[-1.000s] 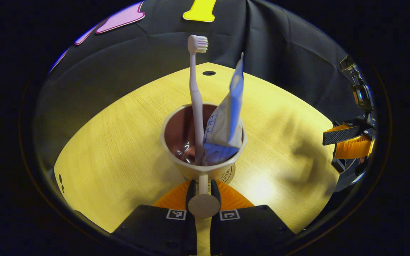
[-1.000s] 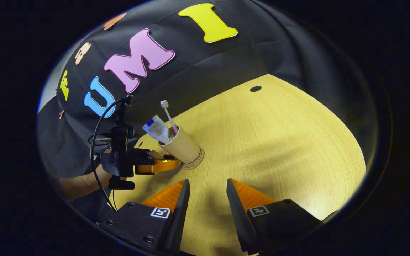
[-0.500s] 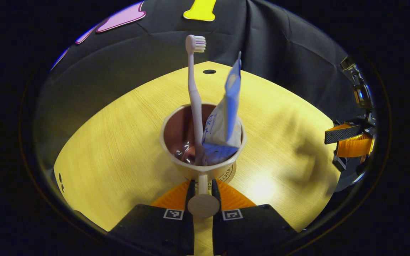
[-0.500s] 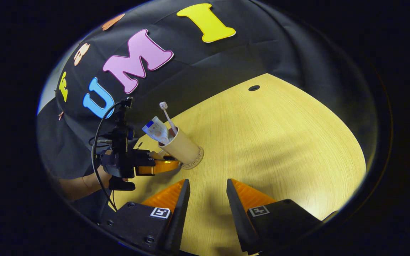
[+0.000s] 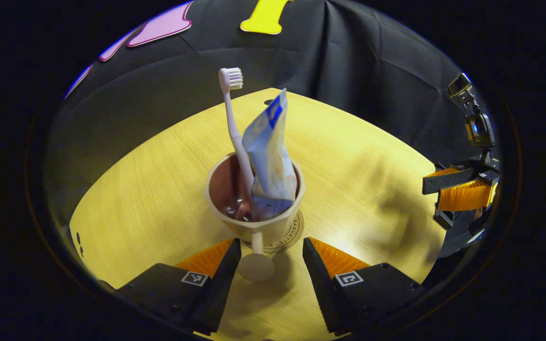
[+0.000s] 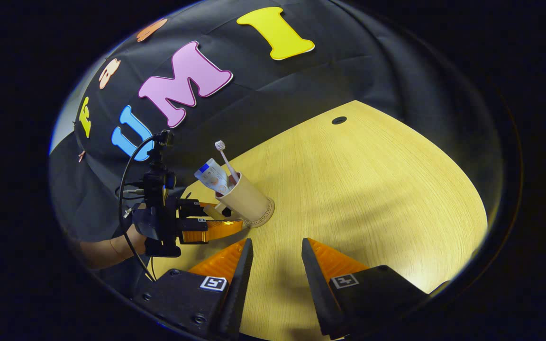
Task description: Put the toothbrush and toothpaste on the desktop into the cup, then pick up the cup and place it on the coaster on the desktop.
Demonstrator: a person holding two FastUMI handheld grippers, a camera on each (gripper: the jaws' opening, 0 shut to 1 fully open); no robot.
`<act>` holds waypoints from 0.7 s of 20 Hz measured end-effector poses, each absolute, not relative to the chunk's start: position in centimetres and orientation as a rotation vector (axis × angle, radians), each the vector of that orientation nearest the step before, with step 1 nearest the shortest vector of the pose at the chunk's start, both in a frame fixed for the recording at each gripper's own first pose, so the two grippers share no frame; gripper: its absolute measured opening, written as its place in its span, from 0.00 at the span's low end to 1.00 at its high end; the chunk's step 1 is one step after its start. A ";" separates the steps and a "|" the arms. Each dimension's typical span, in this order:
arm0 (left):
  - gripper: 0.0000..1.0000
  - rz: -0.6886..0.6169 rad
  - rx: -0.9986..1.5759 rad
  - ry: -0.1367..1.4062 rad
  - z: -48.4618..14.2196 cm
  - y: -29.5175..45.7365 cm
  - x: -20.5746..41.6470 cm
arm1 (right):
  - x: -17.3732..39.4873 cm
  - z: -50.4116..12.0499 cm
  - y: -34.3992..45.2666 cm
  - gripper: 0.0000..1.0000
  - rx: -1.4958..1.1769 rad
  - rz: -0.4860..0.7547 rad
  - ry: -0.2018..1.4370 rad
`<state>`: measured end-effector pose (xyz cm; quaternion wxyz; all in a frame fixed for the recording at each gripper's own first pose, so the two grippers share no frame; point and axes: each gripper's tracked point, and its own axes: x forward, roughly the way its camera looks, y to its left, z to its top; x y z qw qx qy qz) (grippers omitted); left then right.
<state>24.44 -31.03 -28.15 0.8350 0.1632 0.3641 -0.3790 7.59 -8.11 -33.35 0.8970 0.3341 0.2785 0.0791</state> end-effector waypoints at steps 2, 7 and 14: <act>0.83 -0.804 0.336 0.763 -27.8 -31.0 24.1 | 7.4 -32.9 -8.2 0.64 0.687 0.160 0.569; 0.83 -0.795 0.299 0.704 -25.3 -30.0 22.9 | 6.9 -31.4 -7.8 0.64 0.677 0.143 0.547; 0.85 -0.765 0.275 0.553 -19.3 -26.3 19.6 | 6.1 -27.7 -4.5 0.64 0.641 0.160 0.519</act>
